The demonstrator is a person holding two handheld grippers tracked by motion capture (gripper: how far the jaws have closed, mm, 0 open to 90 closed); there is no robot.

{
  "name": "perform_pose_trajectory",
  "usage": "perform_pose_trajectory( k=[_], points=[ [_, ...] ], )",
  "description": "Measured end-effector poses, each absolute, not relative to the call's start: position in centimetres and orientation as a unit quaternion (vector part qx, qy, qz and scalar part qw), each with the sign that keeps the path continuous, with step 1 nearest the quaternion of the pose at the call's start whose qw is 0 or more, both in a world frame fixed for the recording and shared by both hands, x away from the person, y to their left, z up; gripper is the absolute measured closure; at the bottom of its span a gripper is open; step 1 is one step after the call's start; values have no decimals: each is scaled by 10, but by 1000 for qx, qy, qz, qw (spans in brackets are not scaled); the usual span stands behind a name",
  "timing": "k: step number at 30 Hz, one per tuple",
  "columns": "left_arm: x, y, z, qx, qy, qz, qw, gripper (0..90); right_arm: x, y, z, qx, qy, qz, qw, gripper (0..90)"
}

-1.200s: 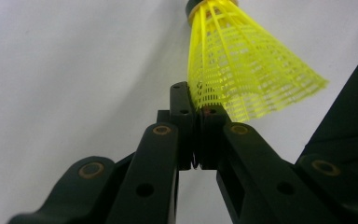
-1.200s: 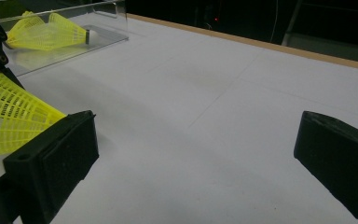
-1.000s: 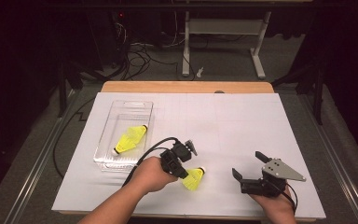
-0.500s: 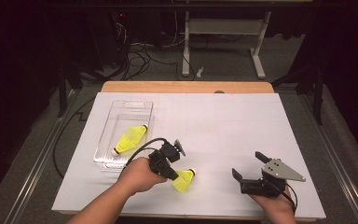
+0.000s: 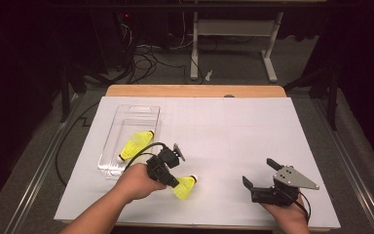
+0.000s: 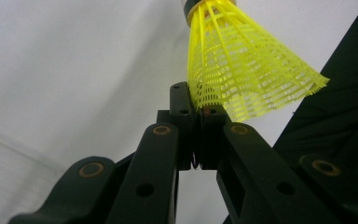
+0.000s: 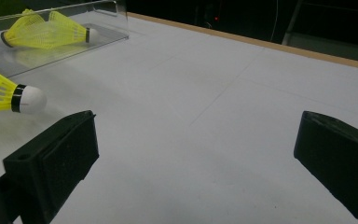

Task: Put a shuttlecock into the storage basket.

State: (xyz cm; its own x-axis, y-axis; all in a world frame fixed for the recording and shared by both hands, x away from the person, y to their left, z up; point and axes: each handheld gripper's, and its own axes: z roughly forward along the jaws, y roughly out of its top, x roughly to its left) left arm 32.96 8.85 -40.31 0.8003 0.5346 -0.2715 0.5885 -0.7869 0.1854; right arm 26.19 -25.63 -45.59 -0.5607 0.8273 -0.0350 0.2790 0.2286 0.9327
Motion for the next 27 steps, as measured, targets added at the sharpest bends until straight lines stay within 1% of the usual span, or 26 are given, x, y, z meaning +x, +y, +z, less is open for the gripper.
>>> perform_pose_trajectory(
  k=[10,21,27],
  points=[
    [329,104,-388,938,302,-103,137,877,262,-256,-456,377,733,493,278,3],
    [332,129,-361,932,313,-97,153,877,262,-256,-456,376,734,493,278,3],
    [333,138,-355,930,320,-95,153,877,262,-256,-456,376,734,493,278,3]
  ],
)
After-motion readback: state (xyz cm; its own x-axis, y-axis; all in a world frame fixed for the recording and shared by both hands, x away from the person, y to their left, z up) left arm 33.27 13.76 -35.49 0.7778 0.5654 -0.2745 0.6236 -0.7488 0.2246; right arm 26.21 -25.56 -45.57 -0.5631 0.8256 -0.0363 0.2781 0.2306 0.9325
